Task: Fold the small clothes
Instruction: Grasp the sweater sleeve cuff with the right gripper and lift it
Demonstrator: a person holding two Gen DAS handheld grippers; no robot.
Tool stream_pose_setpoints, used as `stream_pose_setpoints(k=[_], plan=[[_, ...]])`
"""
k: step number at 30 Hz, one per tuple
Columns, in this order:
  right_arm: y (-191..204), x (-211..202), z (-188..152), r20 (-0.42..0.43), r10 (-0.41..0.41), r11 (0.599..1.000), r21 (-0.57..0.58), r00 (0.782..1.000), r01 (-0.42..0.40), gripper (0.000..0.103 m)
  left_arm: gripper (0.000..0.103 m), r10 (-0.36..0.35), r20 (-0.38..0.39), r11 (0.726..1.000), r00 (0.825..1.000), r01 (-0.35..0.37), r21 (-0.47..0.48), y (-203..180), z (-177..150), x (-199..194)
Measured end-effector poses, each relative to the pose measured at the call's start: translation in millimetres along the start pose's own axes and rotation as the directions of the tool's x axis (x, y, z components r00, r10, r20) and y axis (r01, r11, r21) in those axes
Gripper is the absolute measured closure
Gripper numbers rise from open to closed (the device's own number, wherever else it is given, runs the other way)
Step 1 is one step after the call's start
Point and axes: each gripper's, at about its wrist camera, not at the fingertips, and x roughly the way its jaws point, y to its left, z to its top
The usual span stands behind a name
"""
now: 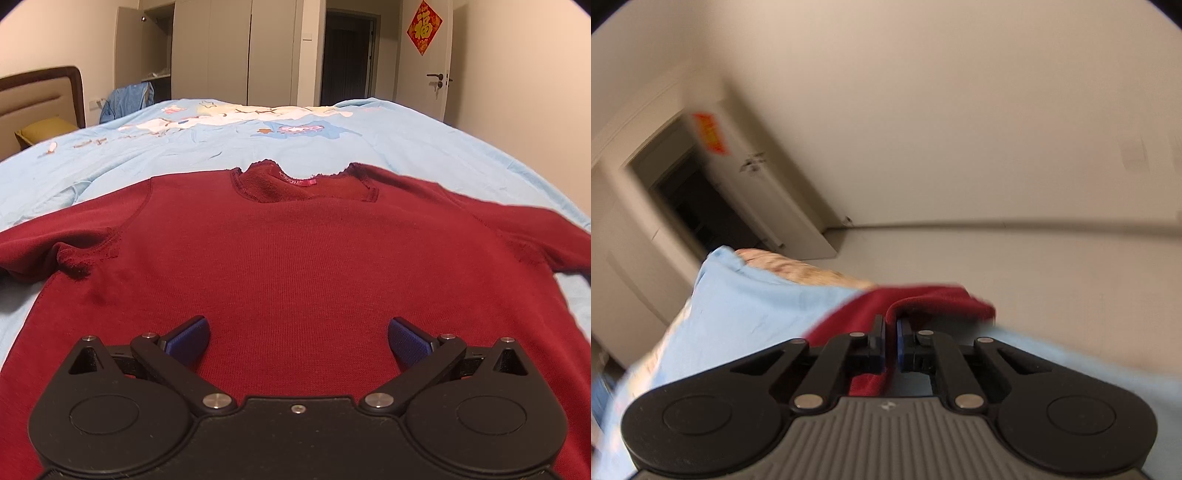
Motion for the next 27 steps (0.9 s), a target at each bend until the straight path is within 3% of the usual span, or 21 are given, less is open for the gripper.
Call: stream_pose_setpoints(k=[3, 8, 14, 19, 24, 27], plan=[[34.2, -14.4, 5.1, 0.046, 0.044, 0.982, -0.183, 0.998, -0.035, 0.097, 0.001, -0.038, 0.021, 0.999, 0.999, 0.038, -0.033, 10.0, 10.3, -9.9], [107.9, -40.5, 0.4, 0.093, 0.151, 0.883, -0.461, 0.984, -0.091, 0.097, 0.001, 0.002, 0.038, 0.999, 0.999, 0.0, -0.05, 26.5, 34.9, -29.5], [204.5, -72.3, -41.6, 0.048, 0.334, 0.69, -0.692, 0.941, -0.21, 0.097, 0.001, 0.015, 0.094, 0.995, 0.995, -0.006, -0.105, 58.0, 53.7, -61.6], [276.9, -102.0, -97.0, -0.055, 0.464, 0.523, -0.788, 0.884, -0.324, 0.097, 0.001, 0.048, 0.124, 0.991, 0.991, -0.031, -0.134, 84.3, 59.7, -81.4], [330.3, -128.7, -166.1, -0.185, 0.521, 0.38, -0.824, 0.833, -0.42, 0.097, 0.001, 0.088, 0.142, 0.983, 0.986, -0.062, -0.175, 114.3, 59.9, -95.4], [346.1, -147.1, -216.5, -0.255, 0.527, 0.262, -0.859, 0.811, -0.44, 0.097, 0.001, 0.113, 0.147, 0.977, 0.983, -0.083, -0.198, 132.7, 57.7, -101.4]])
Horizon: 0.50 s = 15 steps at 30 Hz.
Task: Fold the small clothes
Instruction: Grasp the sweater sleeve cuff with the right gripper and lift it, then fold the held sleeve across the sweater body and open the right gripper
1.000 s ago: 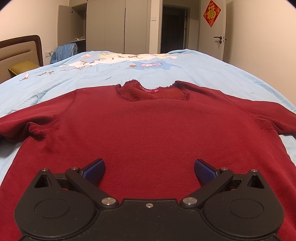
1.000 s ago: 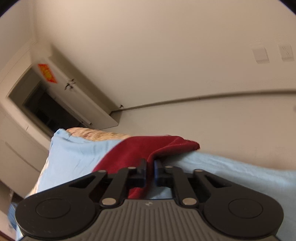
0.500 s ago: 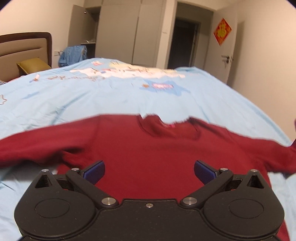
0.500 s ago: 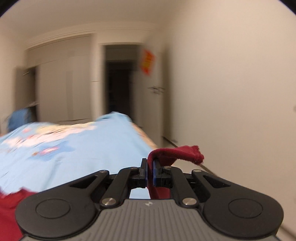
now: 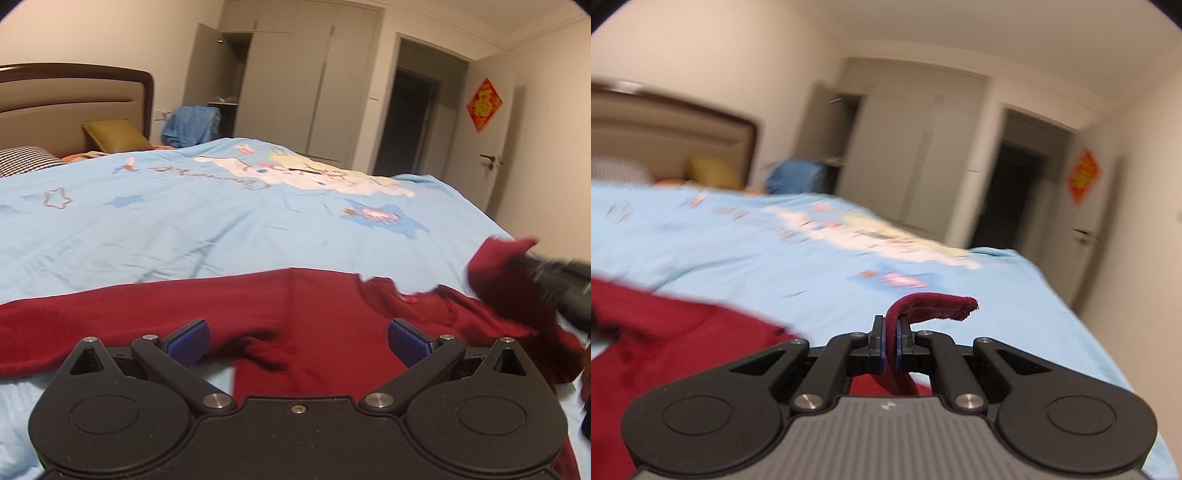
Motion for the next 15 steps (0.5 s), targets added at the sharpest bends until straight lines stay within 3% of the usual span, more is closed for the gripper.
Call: stream_pose_setpoints(k=[3, 5, 10, 13, 15], plan=[[51.2, 0.4, -11.7, -0.037, 0.052, 0.989, -0.14, 0.998, -0.057, 0.097, 0.001, 0.022, 0.003, 1.0, 1.0, -0.022, -0.007, 15.3, -2.5, -1.8], [83.3, 1.2, -23.9, -0.065, 0.066, 0.959, -0.271, 0.996, -0.081, 0.097, 0.001, 0.033, -0.001, 0.999, 0.999, -0.033, -0.007, 22.7, -5.0, -1.0], [149.6, -21.0, -63.3, -0.082, 0.063, 0.801, -0.59, 0.995, -0.099, 0.097, 0.001, 0.027, -0.009, 1.0, 1.0, -0.027, -0.015, 31.1, -10.7, 4.8], [148.9, -26.7, -69.0, -0.103, 0.102, 0.77, -0.622, 0.989, -0.145, 0.091, 0.001, 0.004, -0.014, 1.0, 1.0, -0.005, -0.018, 27.8, -14.7, 10.1], [140.9, -32.4, -67.2, -0.116, 0.126, 0.786, -0.594, 0.985, -0.171, 0.075, 0.001, -0.017, -0.012, 1.0, 1.0, 0.017, -0.024, 24.4, -15.8, 13.9]])
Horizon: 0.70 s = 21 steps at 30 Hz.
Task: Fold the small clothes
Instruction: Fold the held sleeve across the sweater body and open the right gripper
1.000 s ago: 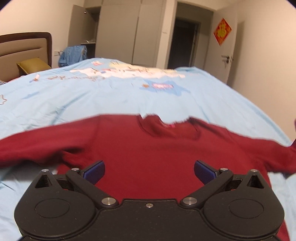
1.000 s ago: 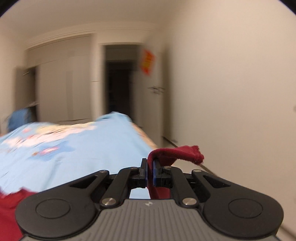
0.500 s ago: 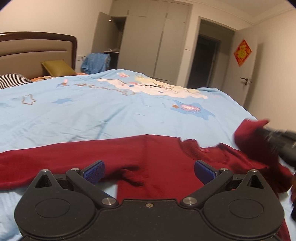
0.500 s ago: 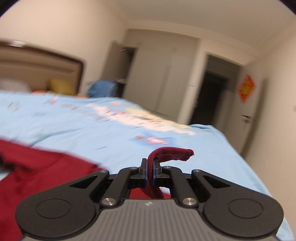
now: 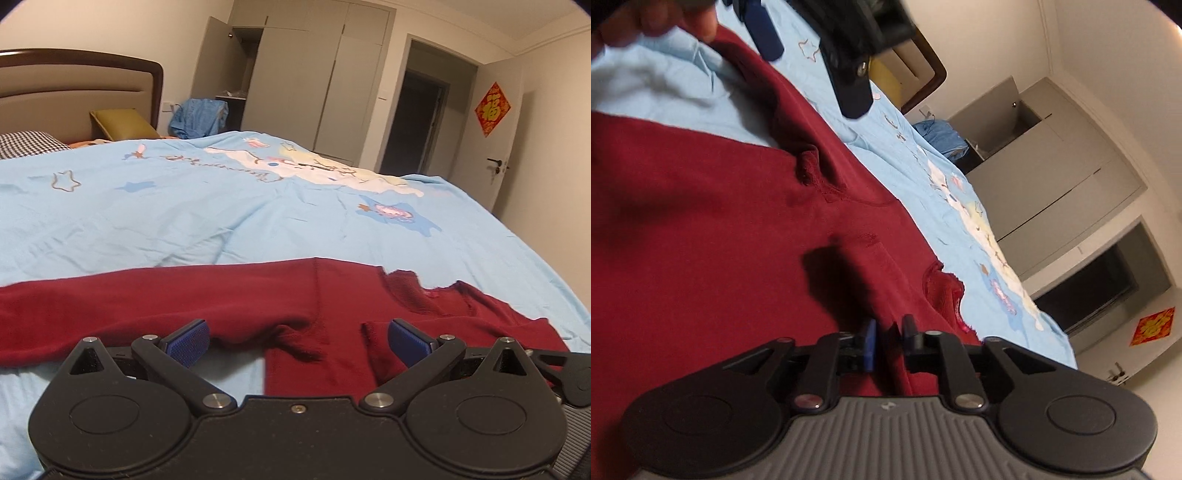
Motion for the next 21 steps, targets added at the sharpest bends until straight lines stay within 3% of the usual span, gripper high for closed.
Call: stream_pose_setpoints(k=[2, 5, 8, 12, 16, 21], plan=[[-10.5, -8.3, -7.5, 0.006, 0.018, 0.998, 0.064, 1.0, -0.018, 0.056, 0.001, -0.023, 0.003, 1.0, 1.0, 0.023, -0.005, -5.5, -2.2, 5.5], [-36.4, -26.1, -23.0, 0.0, 0.019, 0.98, 0.196, 1.0, -0.018, 0.042, 0.001, -0.034, -0.006, 0.999, 0.999, 0.034, 0.001, -16.3, -5.9, 21.5], [-69.0, -35.7, -45.1, -0.023, -0.006, 0.936, 0.352, 1.0, 0.014, 0.027, 0.001, -0.013, -0.03, 0.999, 0.999, 0.014, 0.033, -29.9, -13.2, 43.5], [-105.8, -44.1, -83.5, -0.114, -0.081, 0.842, 0.524, 0.99, 0.129, 0.021, 0.001, 0.008, -0.069, 0.996, 0.998, -0.002, 0.085, -44.7, -29.7, 65.6], [-122.9, -64.2, -129.5, -0.228, -0.153, 0.746, 0.612, 0.961, 0.264, 0.02, 0.001, 0.036, -0.108, 0.99, 0.993, -0.021, 0.137, -51.1, -46.7, 78.5], [-120.0, -71.6, -171.3, -0.328, -0.143, 0.674, 0.659, 0.934, 0.334, 0.02, 0.0, 0.061, -0.121, 0.985, 0.991, -0.041, 0.166, -53.6, -54.9, 85.4]])
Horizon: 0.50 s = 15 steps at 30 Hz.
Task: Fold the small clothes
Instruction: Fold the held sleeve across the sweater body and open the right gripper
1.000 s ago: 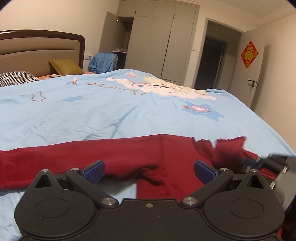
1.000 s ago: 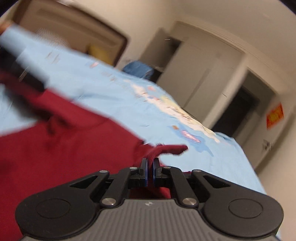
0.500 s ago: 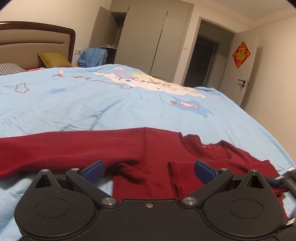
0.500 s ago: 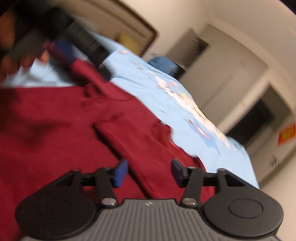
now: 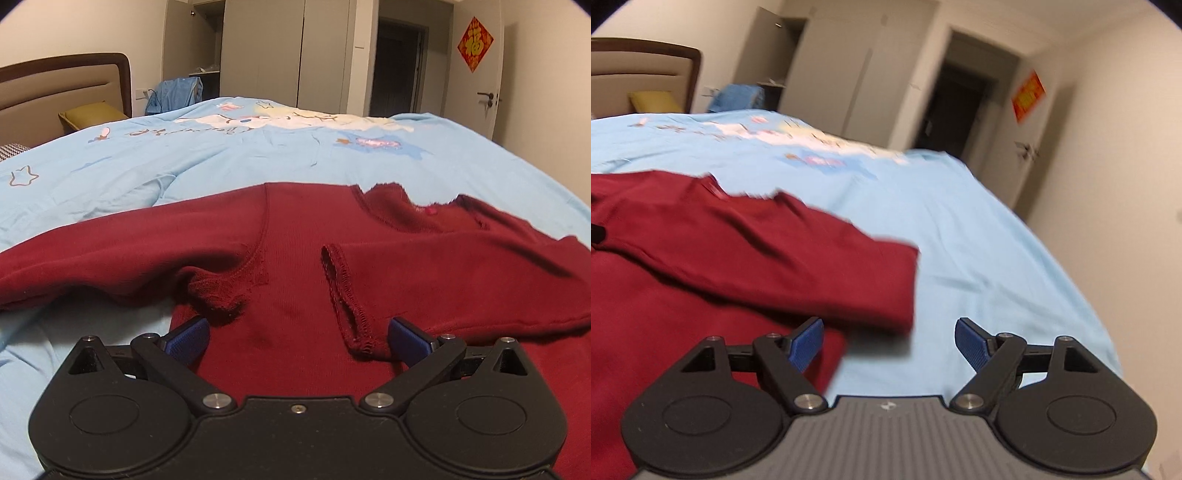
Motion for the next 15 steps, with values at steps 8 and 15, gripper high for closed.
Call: stream_pose_setpoints(k=[8, 15], plan=[[-6.5, 10.4, -16.5, 0.014, -0.037, 0.993, 0.115, 0.999, 0.035, 0.011, 0.0, 0.009, 0.017, 1.0, 1.0, -0.009, 0.009, -2.9, -4.5, 0.7], [-19.1, 23.5, -5.6, 0.06, -0.15, 0.979, 0.146, 0.987, 0.14, 0.011, 0.0, 0.013, 0.021, 1.0, 1.0, -0.014, 0.013, -3.3, -5.4, -0.1]])
